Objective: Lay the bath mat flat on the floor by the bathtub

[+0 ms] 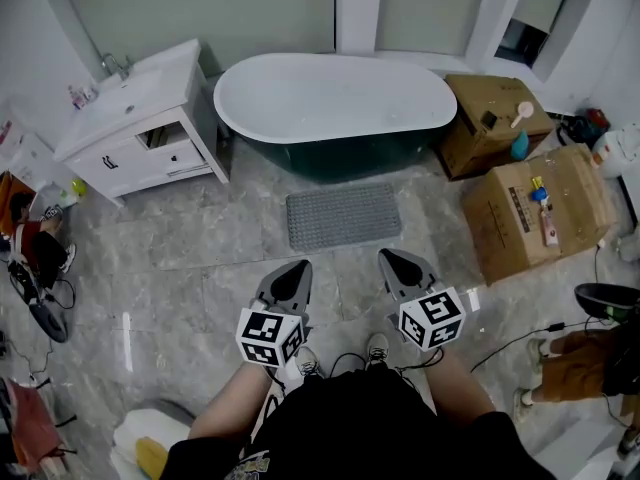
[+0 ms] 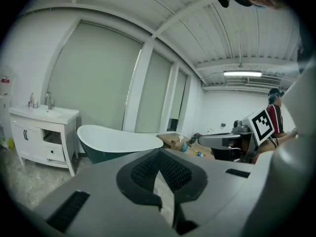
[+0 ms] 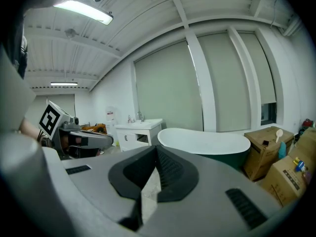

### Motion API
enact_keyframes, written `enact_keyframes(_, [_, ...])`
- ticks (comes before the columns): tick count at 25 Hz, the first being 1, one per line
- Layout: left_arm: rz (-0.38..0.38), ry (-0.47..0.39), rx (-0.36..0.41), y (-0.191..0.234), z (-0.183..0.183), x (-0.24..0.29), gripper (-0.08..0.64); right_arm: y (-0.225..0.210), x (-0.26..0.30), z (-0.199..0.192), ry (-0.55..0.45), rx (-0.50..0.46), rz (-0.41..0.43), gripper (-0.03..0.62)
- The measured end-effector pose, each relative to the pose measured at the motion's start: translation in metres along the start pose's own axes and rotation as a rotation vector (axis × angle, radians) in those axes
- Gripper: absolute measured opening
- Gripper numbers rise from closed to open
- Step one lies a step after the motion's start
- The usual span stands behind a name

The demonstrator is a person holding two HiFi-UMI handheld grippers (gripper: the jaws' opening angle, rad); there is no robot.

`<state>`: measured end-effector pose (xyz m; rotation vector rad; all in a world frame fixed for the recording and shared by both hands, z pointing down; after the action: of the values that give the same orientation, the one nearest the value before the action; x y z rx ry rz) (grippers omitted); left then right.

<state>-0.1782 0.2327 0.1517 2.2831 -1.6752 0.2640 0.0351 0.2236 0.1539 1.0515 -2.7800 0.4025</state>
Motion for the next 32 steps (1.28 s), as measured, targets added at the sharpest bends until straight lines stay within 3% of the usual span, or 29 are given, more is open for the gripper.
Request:
enact_keyframes(15, [-0.086,-0.002,0.030,0.033,-0.001,-0.002,0.017,0.033,0.020,-0.008,-0.018,0.020,-0.083,0.015])
enact_keyframes(32, [-0.082,-0.014,0.025,0.047,0.001,-0.009,0.017,0.044,0.031,-0.004,-0.006,0.002,-0.078,0.015])
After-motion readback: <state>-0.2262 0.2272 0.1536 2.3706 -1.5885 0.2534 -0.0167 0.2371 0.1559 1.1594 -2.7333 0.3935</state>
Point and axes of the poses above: the fingertips, and each gripper's own axes: x forward along the fingers, y to its left, z out of its top, the point moved 6 cm from there along -x, backward along the fingers, and after that the axes turned 15 degrees about z, right-handed, at the moved point
